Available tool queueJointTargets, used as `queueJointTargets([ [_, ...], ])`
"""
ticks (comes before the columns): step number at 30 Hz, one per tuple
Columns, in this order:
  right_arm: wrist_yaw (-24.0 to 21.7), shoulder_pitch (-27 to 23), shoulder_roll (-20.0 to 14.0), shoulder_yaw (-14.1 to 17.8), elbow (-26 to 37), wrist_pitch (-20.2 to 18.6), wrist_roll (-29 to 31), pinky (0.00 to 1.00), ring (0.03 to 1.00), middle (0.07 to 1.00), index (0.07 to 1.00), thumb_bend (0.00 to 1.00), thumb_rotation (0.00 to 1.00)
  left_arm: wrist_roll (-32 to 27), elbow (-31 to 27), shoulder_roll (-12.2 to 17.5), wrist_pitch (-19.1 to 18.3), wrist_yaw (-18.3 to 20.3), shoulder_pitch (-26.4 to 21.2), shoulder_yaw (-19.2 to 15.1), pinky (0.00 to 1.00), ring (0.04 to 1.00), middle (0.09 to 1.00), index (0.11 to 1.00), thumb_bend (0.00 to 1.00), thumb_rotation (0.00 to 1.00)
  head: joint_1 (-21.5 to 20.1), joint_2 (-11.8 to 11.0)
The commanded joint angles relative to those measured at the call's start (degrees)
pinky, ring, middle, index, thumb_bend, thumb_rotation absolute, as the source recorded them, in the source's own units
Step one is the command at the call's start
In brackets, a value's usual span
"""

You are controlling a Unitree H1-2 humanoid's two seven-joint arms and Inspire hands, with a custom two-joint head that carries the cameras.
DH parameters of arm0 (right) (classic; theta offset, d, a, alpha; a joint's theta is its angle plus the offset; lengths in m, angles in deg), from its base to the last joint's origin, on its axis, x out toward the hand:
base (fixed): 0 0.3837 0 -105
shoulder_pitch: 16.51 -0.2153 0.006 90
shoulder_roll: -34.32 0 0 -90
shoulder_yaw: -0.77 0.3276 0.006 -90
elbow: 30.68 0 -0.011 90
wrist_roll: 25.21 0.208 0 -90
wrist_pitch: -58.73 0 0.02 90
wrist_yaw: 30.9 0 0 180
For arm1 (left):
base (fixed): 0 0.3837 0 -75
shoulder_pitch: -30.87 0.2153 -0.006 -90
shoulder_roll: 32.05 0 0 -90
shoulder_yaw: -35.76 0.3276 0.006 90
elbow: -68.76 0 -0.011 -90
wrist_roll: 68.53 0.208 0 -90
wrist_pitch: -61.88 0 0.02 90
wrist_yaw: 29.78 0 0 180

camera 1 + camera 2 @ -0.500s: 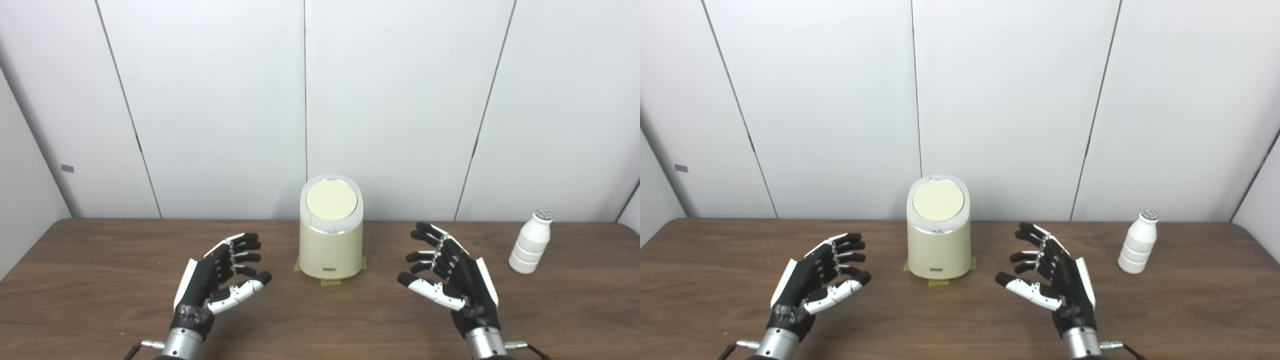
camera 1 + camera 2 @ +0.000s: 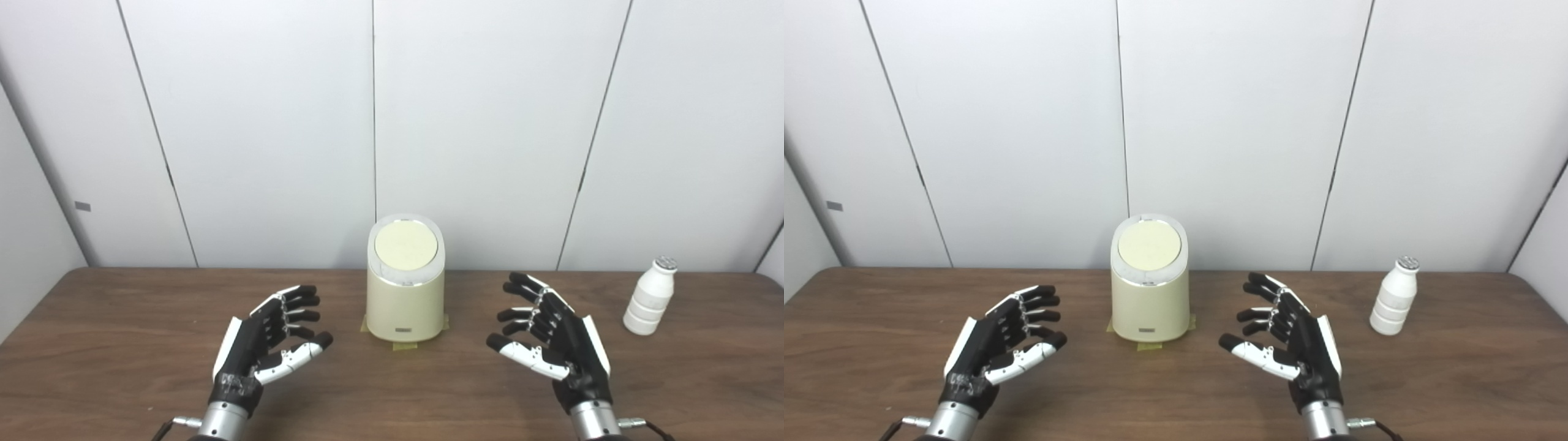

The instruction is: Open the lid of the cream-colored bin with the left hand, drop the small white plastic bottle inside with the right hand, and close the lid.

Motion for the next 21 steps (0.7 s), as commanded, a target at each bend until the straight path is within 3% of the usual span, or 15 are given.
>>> queueJointTargets([
  [1, -0.1, -2.4, -0.2, 0.0, 0.8, 1.5, 0.1, 0.46, 0.570, 0.756, 0.763, 0.80, 0.24, 0.5, -1.7, -0.9, 0.4, -1.4, -3.1, 0.0, 0.56, 0.702, 0.758, 0.781, 0.72, 0.19, 0.0, -0.3],
  [4, -0.4, -2.7, -0.3, 0.1, 0.2, 1.9, 0.5, 0.46, 0.570, 0.750, 0.763, 0.81, 0.25, 2.7, -2.6, -1.3, -1.3, -2.7, -4.2, 0.3, 0.61, 0.769, 0.832, 0.853, 0.74, 0.27, 0.2, -0.5],
  [10, -0.8, -3.3, -0.6, 0.3, -1.9, 3.7, 1.2, 0.46, 0.570, 0.752, 0.762, 0.80, 0.23, 7.6, -2.2, -0.7, -7.6, -4.2, -11.5, 1.3, 0.86, 0.885, 0.918, 0.948, 0.78, 0.35, 0.8, -1.1],
  [15, -0.6, -3.5, -0.5, 0.2, -2.4, 3.9, 1.1, 0.47, 0.572, 0.753, 0.762, 0.81, 0.23, 8.5, -0.9, -0.8, -12.6, -3.6, -18.1, 2.1, 0.89, 0.923, 0.921, 0.959, 0.78, 0.29, 1.0, -1.4],
  [18, -0.4, -3.7, -0.4, 0.1, -2.7, 4.1, 0.8, 0.46, 0.568, 0.755, 0.760, 0.80, 0.22, 8.6, 0.7, -1.0, -13.8, -3.6, -21.4, 2.7, 0.88, 0.951, 0.942, 0.972, 0.79, 0.25, 0.8, -1.6],
  [21, -0.1, -3.8, -0.2, 0.0, -2.8, 4.2, 0.5, 0.46, 0.561, 0.753, 0.757, 0.79, 0.21, 9.5, 2.6, -1.0, -14.2, -4.1, -24.2, 3.5, 0.95, 0.995, 0.974, 0.997, 0.79, 0.24, 0.6, -1.6],
])
